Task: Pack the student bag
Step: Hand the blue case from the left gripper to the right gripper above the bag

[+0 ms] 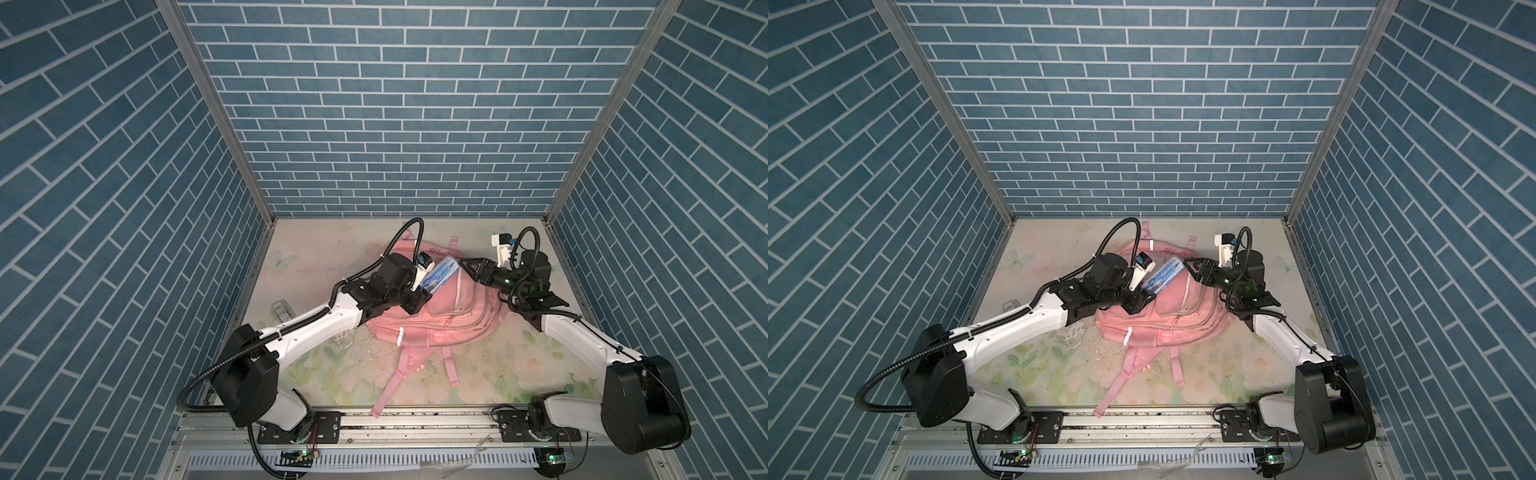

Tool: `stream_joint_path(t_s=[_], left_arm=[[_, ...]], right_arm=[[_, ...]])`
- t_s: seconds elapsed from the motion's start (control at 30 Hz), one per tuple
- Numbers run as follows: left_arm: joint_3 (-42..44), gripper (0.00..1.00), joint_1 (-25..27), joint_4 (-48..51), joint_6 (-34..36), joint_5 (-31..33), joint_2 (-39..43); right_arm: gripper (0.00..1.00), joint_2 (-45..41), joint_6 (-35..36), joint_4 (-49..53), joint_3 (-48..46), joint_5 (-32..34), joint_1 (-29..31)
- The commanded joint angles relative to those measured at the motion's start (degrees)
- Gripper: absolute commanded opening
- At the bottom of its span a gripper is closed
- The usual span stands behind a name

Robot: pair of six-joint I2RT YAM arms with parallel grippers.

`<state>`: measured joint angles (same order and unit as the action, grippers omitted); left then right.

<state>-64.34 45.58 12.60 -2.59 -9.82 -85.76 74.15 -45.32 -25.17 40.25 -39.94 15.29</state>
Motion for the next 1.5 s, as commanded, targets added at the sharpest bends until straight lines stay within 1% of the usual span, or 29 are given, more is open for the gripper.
stream_joint_path(t_s=[0.0, 0.07, 0.13, 0.27, 0.3, 0.37, 0.4, 0.5, 0.53, 0.57, 0.63, 0.67, 0.77, 0.87, 0.93, 1.03, 1.13, 1.23, 1.33, 1.47], left_arm=[[-3.1, 0.24, 0.6, -2.1, 1.2, -1.0, -1.1], [-4.0, 0.24, 0.7, -2.0, 1.6, -1.0, -2.0], [-5.1, 0.24, 0.7, -1.8, 2.2, -0.8, -2.8], [-6.9, 0.24, 0.7, -1.2, 3.4, -0.2, -4.2], [-7.2, 0.25, 0.8, -0.9, 3.6, 0.3, -4.6], [-7.7, 0.29, 0.8, -0.4, 3.9, 0.9, -5.2], [-7.9, 0.32, 0.9, -0.1, 4.1, 1.1, -5.3], [-7.9, 0.5, 1.5, 0.2, 4.6, 3.1, -5.2], [-7.8, 0.54, 1.5, 0.3, 4.3, 3.8, -5.0], [-7.8, 0.59, 1.5, 0.4, 3.9, 5.2, -4.8], [-8.5, 0.66, 1.5, 0.8, 1.0, 10.5, -4.0], [-9.4, 0.68, 1.4, 1.1, 0.5, 11.5, -3.8], [-11.0, 0.7, 1.6, 0.0, -3.3, 11.7, -3.8], [-13.4, 0.71, 1.7, 0.7, -7.9, 12.4, -5.6], [-15.7, 0.7, 1.9, 1.9, -12.0, 13.2, -7.8], [-20.0, 0.7, 3.2, 3.9, -16.0, 12.4, -12.3], [-25.1, 0.7, 5.5, 7.2, -18.5, 12.4, -17.8], [-30.4, 0.69, 8.1, 10.9, -20.2, 12.9, -23.1], [-36.5, 0.69, 10.6, 15.0, -20.0, 15.5, -27.7], [-43.5, 0.69, 11.9, 20.2, -20.3, 17.3, -33.0]], right_arm=[[0.52, 0.9, -6.2, -7.0, -0.5, -3.9, 0.5], [0.5, 1.2, -6.8, -7.7, -0.4, -5.0, 0.9], [0.46, 1.8, -7.2, -7.1, -0.1, -5.9, 1.3], [0.34, 0.9, -8.8, -7.9, -1.5, -5.0, 1.7], [0.3, 0.8, -9.1, -7.9, -1.7, -4.8, 1.7], [0.24, 0.7, -10.5, -9.1, -2.2, -4.8, 1.6], [0.22, 0.8, -11.5, -10.6, -2.6, -4.9, 1.7], [0.15, 1.3, -12.9, -12.2, -2.7, -5.0, 1.7], [0.14, 1.5, -13.3, -12.3, -2.6, -5.0, 1.6], [0.13, 1.4, -13.5, -12.4, -2.5, -4.8, 1.4], [0.1, 0.7, -13.3, -12.3, -2.3, -4.0, 0.8], [0.09, 0.0, -12.8, -11.7, -2.5, -2.8, 0.3], [0.09, -4.2, -9.0, -6.8, -3.0, 4.6, -1.4], [0.09, -8.4, -4.6, 1.0, -1.9, 10.1, -5.2], [0.1, -10.8, -2.0, 7.1, -0.7, 12.5, -8.9], [0.1, -13.8, 1.9, 14.5, 0.4, 14.8, -13.7], [0.09, -16.7, 5.1, 19.1, 0.7, 16.9, -16.9], [0.1, -19.3, 6.6, 22.2, 0.5, 18.4, -19.7], [0.09, -21.0, 7.0, 22.6, -0.2, 18.2, -21.0], [0.09, -21.3, 8.2, 24.0, -0.3, 18.2, -21.1]])
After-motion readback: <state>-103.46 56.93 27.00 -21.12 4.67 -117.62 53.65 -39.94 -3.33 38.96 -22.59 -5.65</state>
